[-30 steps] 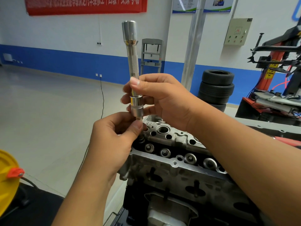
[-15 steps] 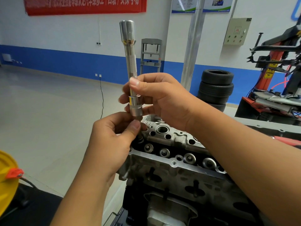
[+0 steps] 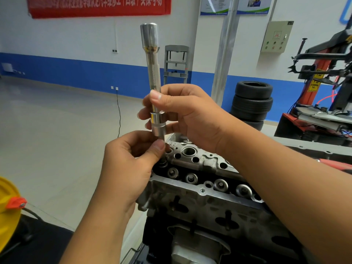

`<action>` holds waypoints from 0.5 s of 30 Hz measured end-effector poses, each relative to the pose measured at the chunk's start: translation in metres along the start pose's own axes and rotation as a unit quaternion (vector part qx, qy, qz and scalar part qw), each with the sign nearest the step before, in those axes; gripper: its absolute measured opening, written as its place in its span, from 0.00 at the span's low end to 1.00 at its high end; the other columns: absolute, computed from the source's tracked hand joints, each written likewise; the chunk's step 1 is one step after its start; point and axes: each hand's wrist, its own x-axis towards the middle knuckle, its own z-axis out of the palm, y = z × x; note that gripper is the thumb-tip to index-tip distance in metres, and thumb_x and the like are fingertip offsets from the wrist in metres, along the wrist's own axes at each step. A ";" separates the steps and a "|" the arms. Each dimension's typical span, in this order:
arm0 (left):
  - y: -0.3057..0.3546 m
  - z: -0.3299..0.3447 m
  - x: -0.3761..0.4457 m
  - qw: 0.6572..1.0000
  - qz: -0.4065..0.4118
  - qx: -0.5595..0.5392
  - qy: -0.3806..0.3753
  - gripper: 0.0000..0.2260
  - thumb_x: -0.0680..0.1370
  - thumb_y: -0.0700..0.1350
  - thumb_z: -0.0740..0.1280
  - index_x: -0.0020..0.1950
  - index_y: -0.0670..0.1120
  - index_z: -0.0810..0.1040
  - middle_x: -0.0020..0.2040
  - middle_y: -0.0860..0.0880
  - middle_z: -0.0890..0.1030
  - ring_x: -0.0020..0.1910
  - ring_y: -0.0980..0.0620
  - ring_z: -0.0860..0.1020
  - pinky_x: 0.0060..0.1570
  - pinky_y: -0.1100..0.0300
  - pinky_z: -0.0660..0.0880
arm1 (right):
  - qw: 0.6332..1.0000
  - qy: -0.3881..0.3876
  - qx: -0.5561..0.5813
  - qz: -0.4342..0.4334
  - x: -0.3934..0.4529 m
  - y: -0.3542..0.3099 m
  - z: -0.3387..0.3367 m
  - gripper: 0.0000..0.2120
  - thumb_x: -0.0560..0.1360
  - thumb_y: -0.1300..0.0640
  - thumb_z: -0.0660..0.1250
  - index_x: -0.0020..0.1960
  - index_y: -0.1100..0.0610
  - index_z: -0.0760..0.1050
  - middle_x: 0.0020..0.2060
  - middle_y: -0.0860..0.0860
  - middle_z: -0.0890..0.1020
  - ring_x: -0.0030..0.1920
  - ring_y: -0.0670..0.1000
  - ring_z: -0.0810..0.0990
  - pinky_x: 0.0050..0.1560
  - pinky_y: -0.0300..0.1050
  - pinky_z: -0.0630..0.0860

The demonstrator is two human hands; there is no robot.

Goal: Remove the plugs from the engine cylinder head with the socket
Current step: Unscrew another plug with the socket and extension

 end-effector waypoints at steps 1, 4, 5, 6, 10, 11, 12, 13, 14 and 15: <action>0.000 0.000 0.000 1.000 0.000 -0.008 0.010 0.05 0.69 0.52 0.77 0.44 0.60 0.86 0.43 0.51 0.88 0.45 0.51 0.87 0.53 0.49 0.81 | 1.000 -0.001 -0.003 0.003 0.000 0.000 0.000 0.09 0.81 0.55 0.69 0.53 0.62 0.79 0.47 0.58 0.86 0.46 0.57 0.84 0.49 0.51 0.82; -0.002 -0.001 0.002 1.000 0.004 -0.010 0.021 0.12 0.62 0.58 0.77 0.44 0.60 0.86 0.41 0.53 0.88 0.44 0.53 0.87 0.48 0.54 0.80 | 1.000 0.011 -0.013 0.000 0.000 0.000 0.001 0.06 0.80 0.57 0.72 0.51 0.60 0.79 0.45 0.58 0.86 0.44 0.56 0.85 0.47 0.49 0.82; -0.001 -0.002 0.002 1.000 0.001 -0.011 0.014 0.11 0.64 0.58 0.76 0.45 0.61 0.86 0.42 0.54 0.88 0.45 0.54 0.87 0.49 0.53 0.79 | 1.000 0.019 -0.008 0.000 0.000 0.000 0.001 0.06 0.79 0.57 0.73 0.50 0.59 0.77 0.44 0.59 0.87 0.43 0.56 0.86 0.45 0.48 0.82; -0.001 -0.002 0.002 1.000 -0.004 -0.010 -0.002 0.10 0.66 0.58 0.75 0.46 0.62 0.86 0.44 0.55 0.88 0.47 0.55 0.87 0.50 0.52 0.79 | 1.000 0.025 -0.004 -0.001 0.000 0.000 0.001 0.07 0.79 0.58 0.73 0.49 0.59 0.76 0.44 0.59 0.87 0.42 0.56 0.86 0.44 0.48 0.82; -0.001 -0.003 0.002 0.998 -0.015 -0.011 -0.056 0.08 0.81 0.51 0.69 0.53 0.62 0.87 0.49 0.54 0.89 0.55 0.54 0.86 0.62 0.45 0.76 | 1.000 0.019 -0.014 -0.002 0.000 -0.001 0.002 0.08 0.80 0.57 0.71 0.47 0.59 0.74 0.45 0.60 0.87 0.44 0.59 0.85 0.48 0.55 0.82; -0.001 -0.003 0.001 0.998 -0.015 -0.005 -0.058 0.11 0.83 0.48 0.67 0.53 0.62 0.86 0.50 0.54 0.89 0.55 0.53 0.86 0.64 0.43 0.75 | 1.000 0.016 -0.011 -0.001 0.000 -0.001 0.002 0.08 0.81 0.57 0.70 0.46 0.59 0.74 0.45 0.60 0.87 0.44 0.59 0.85 0.49 0.55 0.82; -0.002 -0.004 0.001 0.998 -0.013 0.001 -0.058 0.13 0.85 0.45 0.66 0.53 0.61 0.86 0.49 0.53 0.89 0.55 0.52 0.86 0.66 0.41 0.75 | 1.000 0.014 -0.007 -0.001 -0.001 -0.001 0.001 0.07 0.81 0.58 0.69 0.47 0.59 0.75 0.46 0.60 0.87 0.45 0.59 0.85 0.48 0.55 0.82; -0.002 -0.004 0.002 0.998 -0.013 0.007 -0.053 0.13 0.85 0.44 0.66 0.52 0.61 0.86 0.48 0.53 0.89 0.54 0.50 0.86 0.66 0.40 0.75 | 1.000 0.011 -0.002 0.000 -0.001 -0.001 0.001 0.07 0.82 0.58 0.69 0.47 0.60 0.75 0.46 0.59 0.87 0.45 0.59 0.85 0.48 0.54 0.82; -0.002 -0.003 0.002 0.999 -0.012 0.008 -0.044 0.12 0.83 0.43 0.68 0.51 0.60 0.86 0.48 0.53 0.89 0.53 0.50 0.86 0.65 0.40 0.76 | 1.000 0.008 0.002 0.002 -0.001 -0.001 0.001 0.07 0.82 0.57 0.68 0.49 0.61 0.76 0.46 0.59 0.86 0.45 0.59 0.84 0.49 0.54 0.81; -0.002 -0.003 0.001 0.999 -0.012 0.009 -0.030 0.11 0.81 0.43 0.71 0.49 0.61 0.86 0.46 0.53 0.89 0.51 0.50 0.87 0.63 0.42 0.78 | 1.000 0.006 0.004 0.005 -0.001 -0.001 0.001 0.07 0.82 0.57 0.68 0.50 0.62 0.77 0.47 0.59 0.86 0.45 0.59 0.84 0.49 0.53 0.81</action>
